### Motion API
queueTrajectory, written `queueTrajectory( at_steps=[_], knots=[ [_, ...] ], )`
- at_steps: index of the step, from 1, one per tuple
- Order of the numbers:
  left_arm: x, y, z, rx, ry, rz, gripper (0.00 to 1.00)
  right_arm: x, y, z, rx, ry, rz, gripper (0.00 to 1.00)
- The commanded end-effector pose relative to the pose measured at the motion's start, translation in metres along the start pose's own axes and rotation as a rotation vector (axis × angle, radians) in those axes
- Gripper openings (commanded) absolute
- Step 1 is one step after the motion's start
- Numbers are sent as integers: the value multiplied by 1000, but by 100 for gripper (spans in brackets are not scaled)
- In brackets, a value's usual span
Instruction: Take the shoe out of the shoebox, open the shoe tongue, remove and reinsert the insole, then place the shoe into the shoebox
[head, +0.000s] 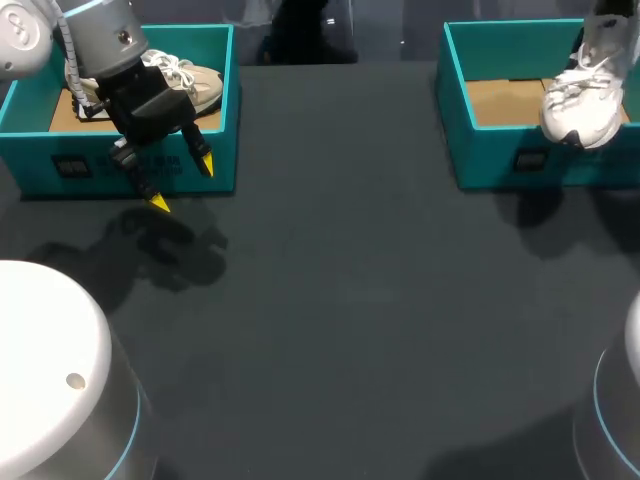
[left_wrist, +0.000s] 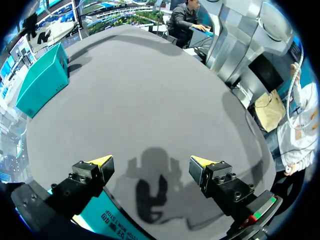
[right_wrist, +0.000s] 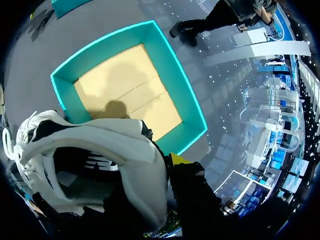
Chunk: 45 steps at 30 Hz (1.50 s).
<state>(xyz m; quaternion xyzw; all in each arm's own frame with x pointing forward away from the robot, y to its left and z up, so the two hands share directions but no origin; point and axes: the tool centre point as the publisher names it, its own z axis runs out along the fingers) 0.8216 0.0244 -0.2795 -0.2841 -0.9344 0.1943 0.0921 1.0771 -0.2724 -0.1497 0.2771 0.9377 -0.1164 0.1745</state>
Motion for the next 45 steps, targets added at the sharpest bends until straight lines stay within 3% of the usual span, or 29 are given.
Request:
queueTrajectory(
  at_steps=[1,14,19,23,28,41,45],
  knots=[
    [0,0,-1,-2,1,1,100,-1,-11,-4,4,-8,257,0],
    [0,0,-1,-2,1,1,100,-2,-13,-5,21,6,298,0],
    [0,0,-1,-2,1,1,100,-2,-33,4,69,23,504,0],
    [0,0,-1,-2,1,1,100,-1,-47,8,55,28,645,0],
    [0,0,-1,-2,1,1,100,2,-54,12,72,1,789,0],
    [0,0,-1,-2,1,1,100,2,-54,12,72,1,789,0],
    [0,0,-1,-2,1,1,100,8,-54,22,47,-7,858,0]
  ],
)
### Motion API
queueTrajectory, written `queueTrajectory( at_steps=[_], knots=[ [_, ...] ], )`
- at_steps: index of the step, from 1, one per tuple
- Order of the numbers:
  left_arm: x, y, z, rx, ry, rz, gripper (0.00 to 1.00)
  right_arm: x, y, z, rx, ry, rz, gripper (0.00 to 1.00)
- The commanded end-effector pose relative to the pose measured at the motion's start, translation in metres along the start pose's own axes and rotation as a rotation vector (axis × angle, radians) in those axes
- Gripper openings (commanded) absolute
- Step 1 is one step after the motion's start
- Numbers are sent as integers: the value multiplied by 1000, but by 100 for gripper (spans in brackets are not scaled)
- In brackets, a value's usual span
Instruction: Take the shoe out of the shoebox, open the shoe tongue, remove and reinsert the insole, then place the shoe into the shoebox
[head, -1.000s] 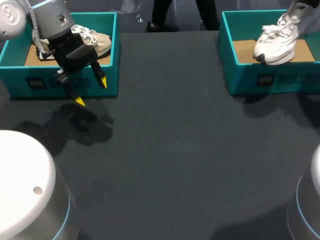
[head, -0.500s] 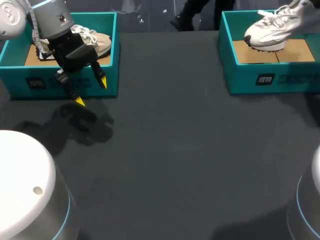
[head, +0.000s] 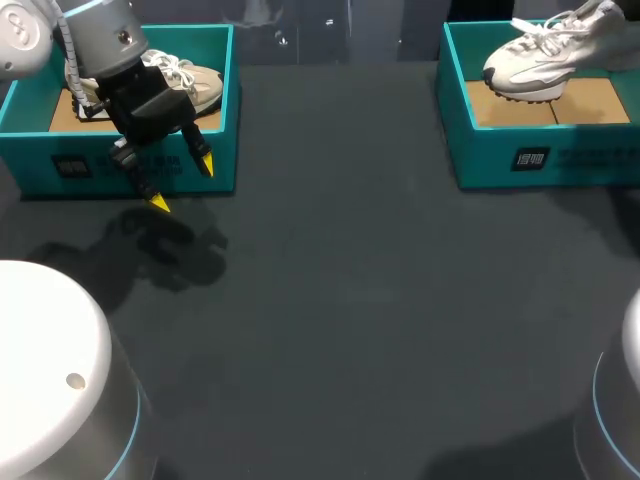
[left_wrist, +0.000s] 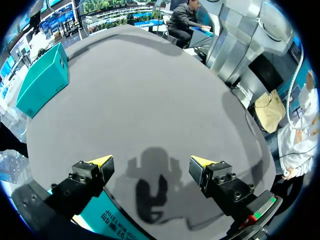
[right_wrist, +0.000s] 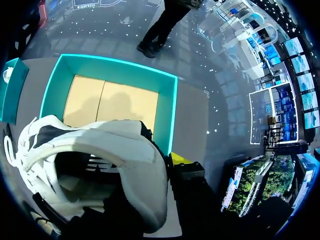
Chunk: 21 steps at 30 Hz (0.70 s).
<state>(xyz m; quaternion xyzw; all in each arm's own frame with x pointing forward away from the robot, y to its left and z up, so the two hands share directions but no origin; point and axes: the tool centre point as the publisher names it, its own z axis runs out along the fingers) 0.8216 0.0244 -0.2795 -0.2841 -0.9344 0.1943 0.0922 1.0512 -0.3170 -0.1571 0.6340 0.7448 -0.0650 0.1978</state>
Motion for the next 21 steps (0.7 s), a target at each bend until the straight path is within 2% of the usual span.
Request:
queueTrajectory(
  at_steps=[1,11,21],
  knots=[
    [0,0,-1,-2,1,1,100,2,-7,10,-18,-4,48,0],
    [0,0,-1,-2,1,1,100,2,-16,35,-14,-44,138,0],
    [0,0,-1,-2,1,1,100,2,-16,56,-26,-51,154,0]
  ],
)
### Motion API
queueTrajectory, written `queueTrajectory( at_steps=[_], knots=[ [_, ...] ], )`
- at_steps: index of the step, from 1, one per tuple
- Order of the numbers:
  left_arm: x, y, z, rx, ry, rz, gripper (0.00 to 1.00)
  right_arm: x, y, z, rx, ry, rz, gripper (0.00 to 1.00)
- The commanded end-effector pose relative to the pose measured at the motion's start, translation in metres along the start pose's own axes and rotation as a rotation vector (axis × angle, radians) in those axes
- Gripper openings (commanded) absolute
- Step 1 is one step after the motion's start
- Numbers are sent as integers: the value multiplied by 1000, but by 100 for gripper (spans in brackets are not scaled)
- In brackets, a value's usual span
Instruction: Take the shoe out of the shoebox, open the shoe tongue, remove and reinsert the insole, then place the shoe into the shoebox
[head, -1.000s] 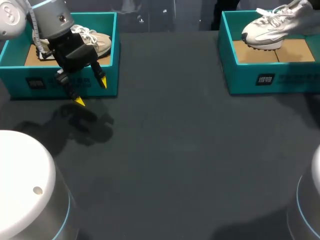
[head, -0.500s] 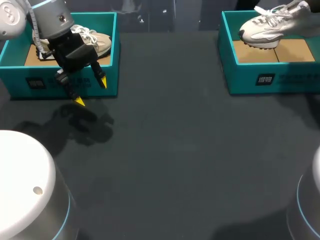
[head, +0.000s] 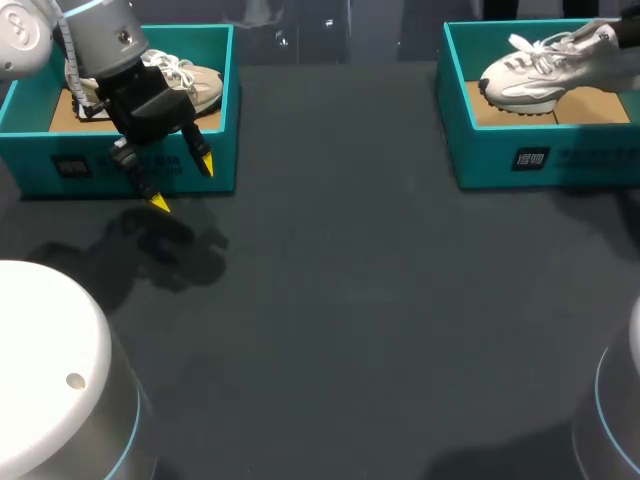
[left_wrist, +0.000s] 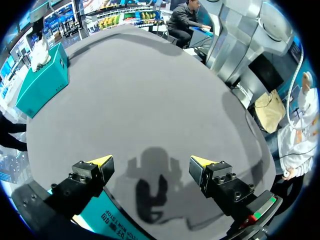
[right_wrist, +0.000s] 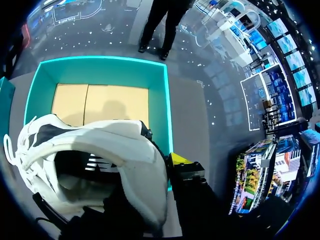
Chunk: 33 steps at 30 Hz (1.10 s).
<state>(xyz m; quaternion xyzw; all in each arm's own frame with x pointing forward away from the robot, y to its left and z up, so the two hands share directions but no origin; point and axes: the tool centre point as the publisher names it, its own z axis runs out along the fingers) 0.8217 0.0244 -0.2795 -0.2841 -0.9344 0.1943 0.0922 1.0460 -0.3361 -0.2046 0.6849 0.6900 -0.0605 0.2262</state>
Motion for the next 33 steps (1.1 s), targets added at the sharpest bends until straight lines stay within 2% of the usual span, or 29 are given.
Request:
queueTrajectory(
  at_steps=[1,15,21,33],
  knots=[
    [0,0,-1,-2,1,1,100,2,-1,9,-10,-3,4,0],
    [0,0,-1,-2,1,1,100,-2,-1,12,-7,-5,13,0],
    [0,0,-1,-2,1,1,100,3,-4,31,-3,15,45,0],
    [0,0,-1,-2,1,1,100,7,-18,54,46,-29,99,0]
  ],
)
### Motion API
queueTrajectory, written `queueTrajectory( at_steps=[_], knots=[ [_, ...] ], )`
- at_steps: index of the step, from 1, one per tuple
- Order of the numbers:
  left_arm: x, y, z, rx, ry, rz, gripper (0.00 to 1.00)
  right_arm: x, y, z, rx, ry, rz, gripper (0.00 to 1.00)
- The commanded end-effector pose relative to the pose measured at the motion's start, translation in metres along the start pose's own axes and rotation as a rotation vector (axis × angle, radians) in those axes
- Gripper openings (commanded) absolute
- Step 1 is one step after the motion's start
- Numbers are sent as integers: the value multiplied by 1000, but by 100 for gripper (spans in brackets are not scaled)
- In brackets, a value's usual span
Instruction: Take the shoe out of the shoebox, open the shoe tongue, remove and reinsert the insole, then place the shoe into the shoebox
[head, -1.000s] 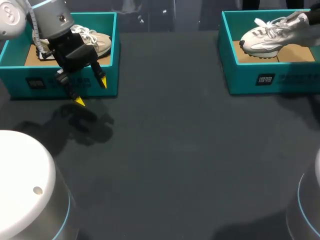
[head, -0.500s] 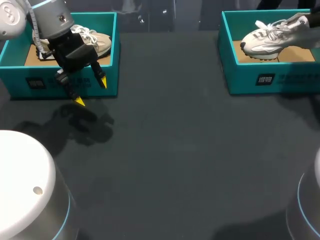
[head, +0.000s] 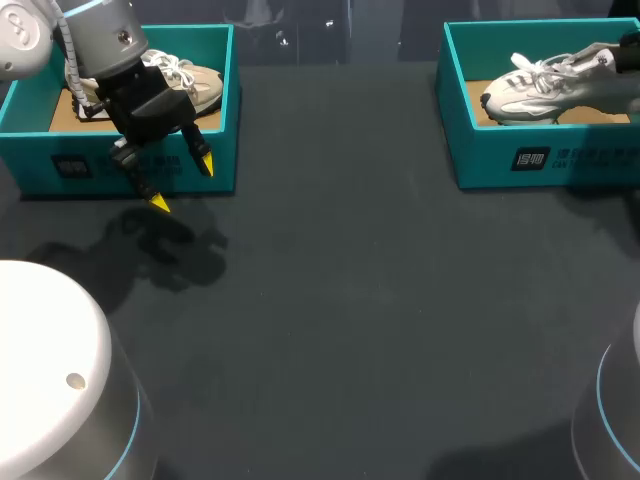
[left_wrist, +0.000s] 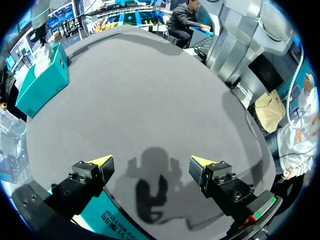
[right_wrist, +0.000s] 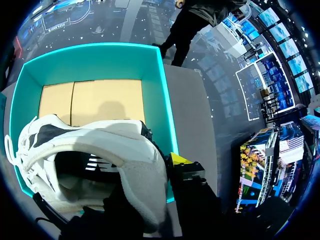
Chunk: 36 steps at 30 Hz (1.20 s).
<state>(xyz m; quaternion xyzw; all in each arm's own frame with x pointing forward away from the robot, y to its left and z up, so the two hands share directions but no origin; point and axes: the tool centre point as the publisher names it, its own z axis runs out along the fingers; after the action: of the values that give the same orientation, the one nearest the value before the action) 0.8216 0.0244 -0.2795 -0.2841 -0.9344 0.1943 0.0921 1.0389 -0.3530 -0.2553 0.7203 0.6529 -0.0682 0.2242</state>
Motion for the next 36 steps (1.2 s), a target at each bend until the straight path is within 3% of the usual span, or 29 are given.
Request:
queueTrajectory(
  at_steps=[1,22,36],
  knots=[
    [0,0,-1,-2,1,1,100,4,0,5,11,-6,4,0],
    [0,0,-1,-2,1,1,100,20,-31,32,76,0,28,0],
    [0,0,-1,-2,1,1,100,32,-36,49,101,16,32,0]
  ],
)
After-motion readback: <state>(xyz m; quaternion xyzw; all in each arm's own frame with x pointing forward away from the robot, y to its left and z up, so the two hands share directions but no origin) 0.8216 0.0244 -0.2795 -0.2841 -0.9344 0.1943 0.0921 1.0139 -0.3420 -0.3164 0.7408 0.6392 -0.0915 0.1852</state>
